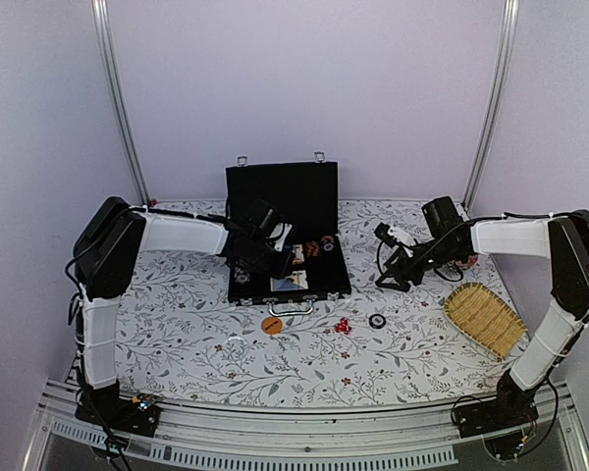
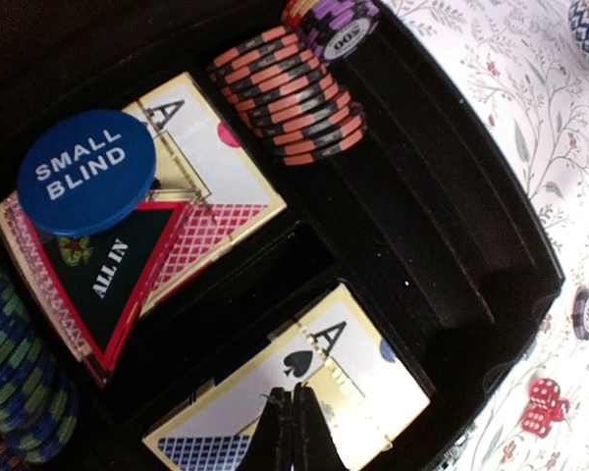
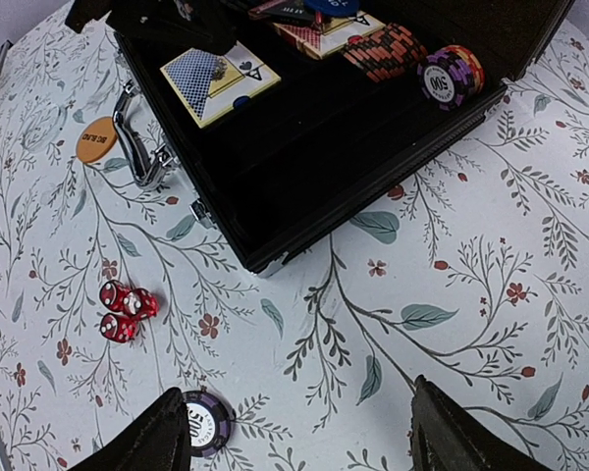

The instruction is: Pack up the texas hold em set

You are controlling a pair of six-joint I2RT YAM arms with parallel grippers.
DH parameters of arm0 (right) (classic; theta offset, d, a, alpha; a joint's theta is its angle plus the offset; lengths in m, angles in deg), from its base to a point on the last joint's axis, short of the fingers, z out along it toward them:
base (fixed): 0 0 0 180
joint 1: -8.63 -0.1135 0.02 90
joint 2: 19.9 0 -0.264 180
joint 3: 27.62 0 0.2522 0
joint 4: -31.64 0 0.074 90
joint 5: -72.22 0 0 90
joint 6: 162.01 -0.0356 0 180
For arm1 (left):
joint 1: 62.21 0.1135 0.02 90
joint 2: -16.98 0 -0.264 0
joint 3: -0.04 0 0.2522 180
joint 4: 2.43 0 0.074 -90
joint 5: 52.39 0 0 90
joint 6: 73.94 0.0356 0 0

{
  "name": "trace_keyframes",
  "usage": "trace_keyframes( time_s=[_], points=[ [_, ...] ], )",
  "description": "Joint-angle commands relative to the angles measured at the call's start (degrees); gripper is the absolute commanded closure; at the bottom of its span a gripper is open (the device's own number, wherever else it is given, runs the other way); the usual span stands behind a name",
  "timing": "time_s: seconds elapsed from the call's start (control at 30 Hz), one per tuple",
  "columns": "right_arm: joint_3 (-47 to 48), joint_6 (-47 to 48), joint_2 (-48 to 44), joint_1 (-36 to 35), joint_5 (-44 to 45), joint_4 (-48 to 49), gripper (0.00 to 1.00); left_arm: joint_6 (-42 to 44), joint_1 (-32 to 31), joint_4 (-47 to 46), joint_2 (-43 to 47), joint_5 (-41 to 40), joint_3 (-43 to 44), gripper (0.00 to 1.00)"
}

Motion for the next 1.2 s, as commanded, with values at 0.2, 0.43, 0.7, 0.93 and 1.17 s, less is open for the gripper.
trace_keyframes(
  time_s=[0.2,0.43,0.7,0.93,1.17],
  points=[
    [2.5,0.4,0.3,-0.1,-1.3,-1.7,0.23,4.5,-3.7,7.1,14.0,-2.8,-1.2,0.75],
    [3.3,0.0,0.4,-0.2,-0.8,-2.2,0.23,9.4,-9.4,8.2,17.8,2.7,-4.3,0.64],
    [3.5,0.3,-0.9,0.1,3.7,-2.5,0.25,15.9,-15.7,17.9,9.2,7.0,2.6,0.56],
    [3.5,-0.4,-0.8,2.6,6.1,-2.7,0.25,18.4,-19.3,25.1,-0.7,3.8,10.7,0.58],
    [3.3,-0.5,-1.0,3.9,7.4,-3.0,0.26,19.2,-19.4,28.2,-5.3,-1.6,14.3,0.60]
  ],
)
